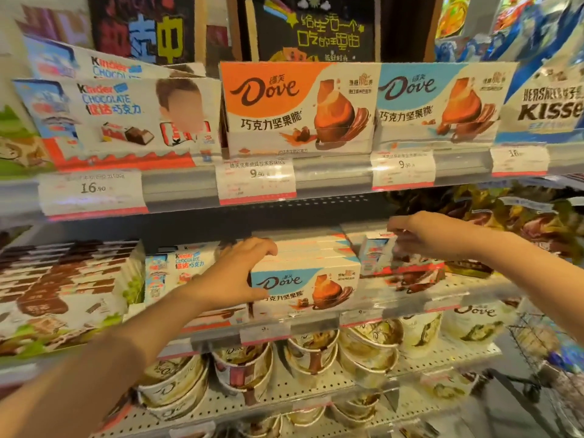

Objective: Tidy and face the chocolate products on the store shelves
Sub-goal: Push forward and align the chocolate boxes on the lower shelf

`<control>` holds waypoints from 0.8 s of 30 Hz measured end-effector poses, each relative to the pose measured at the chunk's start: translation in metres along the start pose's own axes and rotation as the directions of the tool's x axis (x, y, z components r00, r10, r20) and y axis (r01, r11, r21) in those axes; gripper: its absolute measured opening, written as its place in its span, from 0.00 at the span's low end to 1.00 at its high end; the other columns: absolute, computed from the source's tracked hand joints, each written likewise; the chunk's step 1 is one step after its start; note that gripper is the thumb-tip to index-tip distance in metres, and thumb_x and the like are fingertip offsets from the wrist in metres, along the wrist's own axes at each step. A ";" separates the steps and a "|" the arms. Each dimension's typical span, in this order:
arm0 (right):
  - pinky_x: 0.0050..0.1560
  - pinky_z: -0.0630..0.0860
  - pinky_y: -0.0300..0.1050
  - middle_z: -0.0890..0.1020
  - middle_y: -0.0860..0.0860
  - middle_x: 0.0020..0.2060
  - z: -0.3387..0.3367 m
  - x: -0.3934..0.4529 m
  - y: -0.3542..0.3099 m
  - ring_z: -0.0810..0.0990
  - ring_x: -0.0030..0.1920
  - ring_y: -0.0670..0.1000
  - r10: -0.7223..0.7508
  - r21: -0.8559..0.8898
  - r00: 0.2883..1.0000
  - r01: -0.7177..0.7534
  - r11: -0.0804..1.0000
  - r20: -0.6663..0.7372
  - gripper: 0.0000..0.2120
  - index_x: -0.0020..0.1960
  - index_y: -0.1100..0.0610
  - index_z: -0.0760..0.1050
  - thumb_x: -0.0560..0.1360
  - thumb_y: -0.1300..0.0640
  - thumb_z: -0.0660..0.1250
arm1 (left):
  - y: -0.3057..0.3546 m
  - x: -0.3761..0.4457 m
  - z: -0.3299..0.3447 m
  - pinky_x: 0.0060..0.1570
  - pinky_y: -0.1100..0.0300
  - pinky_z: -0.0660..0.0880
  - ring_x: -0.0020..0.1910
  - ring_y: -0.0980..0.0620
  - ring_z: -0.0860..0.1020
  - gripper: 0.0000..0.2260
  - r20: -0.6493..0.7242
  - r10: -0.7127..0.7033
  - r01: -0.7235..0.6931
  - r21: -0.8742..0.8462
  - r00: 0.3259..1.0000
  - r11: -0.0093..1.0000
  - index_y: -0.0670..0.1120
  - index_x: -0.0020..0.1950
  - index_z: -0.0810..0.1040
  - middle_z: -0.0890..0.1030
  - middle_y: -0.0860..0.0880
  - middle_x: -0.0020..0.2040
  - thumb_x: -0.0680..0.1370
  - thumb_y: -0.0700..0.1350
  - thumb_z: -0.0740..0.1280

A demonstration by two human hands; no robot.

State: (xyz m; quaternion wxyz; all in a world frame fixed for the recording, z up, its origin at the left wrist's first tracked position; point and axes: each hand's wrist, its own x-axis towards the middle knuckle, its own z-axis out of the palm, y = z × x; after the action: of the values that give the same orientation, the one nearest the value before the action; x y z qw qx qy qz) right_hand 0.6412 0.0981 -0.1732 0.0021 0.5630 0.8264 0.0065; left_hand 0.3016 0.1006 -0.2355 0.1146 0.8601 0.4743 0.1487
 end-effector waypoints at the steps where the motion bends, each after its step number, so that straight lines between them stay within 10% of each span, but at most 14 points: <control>1: 0.52 0.75 0.45 0.78 0.45 0.49 -0.003 -0.003 0.005 0.78 0.52 0.49 -0.033 0.040 0.999 0.033 0.999 -0.007 0.11 0.57 0.52 0.70 0.76 0.51 0.65 | 0.001 -0.001 0.000 0.66 0.57 0.66 0.62 0.60 0.61 0.27 0.000 -0.015 0.015 -0.014 1.000 1.000 0.59 0.64 0.64 0.63 0.58 0.67 0.71 0.48 0.73; 8: 0.50 0.71 0.25 0.80 0.43 0.55 -0.016 0.001 0.015 0.78 0.52 0.37 -0.209 0.484 0.965 0.260 0.836 -0.157 0.16 0.59 0.51 0.75 0.74 0.47 0.66 | -0.001 -0.024 -0.015 0.67 0.55 0.65 0.66 0.58 0.65 0.39 -0.057 -0.126 0.125 -0.010 0.990 0.992 0.60 0.69 0.63 0.65 0.59 0.69 0.62 0.70 0.69; 11: 0.50 0.76 0.33 0.83 0.46 0.51 -0.021 0.012 -0.007 0.81 0.50 0.41 -0.275 0.611 0.959 0.258 0.748 -0.068 0.17 0.57 0.53 0.76 0.71 0.47 0.65 | -0.015 -0.050 -0.026 0.67 0.60 0.62 0.65 0.61 0.63 0.50 -0.049 -0.199 0.202 0.080 0.979 0.976 0.57 0.71 0.60 0.62 0.63 0.66 0.53 0.77 0.64; 17: 0.42 0.78 0.36 0.84 0.49 0.46 -0.011 0.056 -0.085 0.84 0.43 0.45 -0.287 0.697 0.957 0.230 0.679 -0.036 0.16 0.60 0.50 0.68 0.74 0.52 0.67 | -0.059 -0.104 -0.029 0.58 0.58 0.72 0.57 0.54 0.74 0.22 -0.034 -0.330 0.325 0.289 0.943 0.900 0.53 0.59 0.73 0.76 0.55 0.58 0.69 0.58 0.72; 24: 0.46 0.75 0.37 0.78 0.53 0.58 -0.006 0.108 -0.185 0.79 0.51 0.49 -0.214 0.796 0.967 0.240 0.557 -0.141 0.18 0.65 0.52 0.69 0.76 0.54 0.66 | -0.063 -0.106 -0.038 0.58 0.61 0.70 0.61 0.49 0.75 0.18 0.052 -0.278 0.247 0.328 0.959 0.912 0.47 0.67 0.71 0.76 0.48 0.65 0.78 0.50 0.62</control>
State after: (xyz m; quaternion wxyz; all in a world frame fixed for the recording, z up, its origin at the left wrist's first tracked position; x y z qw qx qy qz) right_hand 0.4295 0.1307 -0.1693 -0.2638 0.3912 0.8044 -0.3611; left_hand 0.1844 0.0457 -0.2371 0.0163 0.8019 0.5971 0.0111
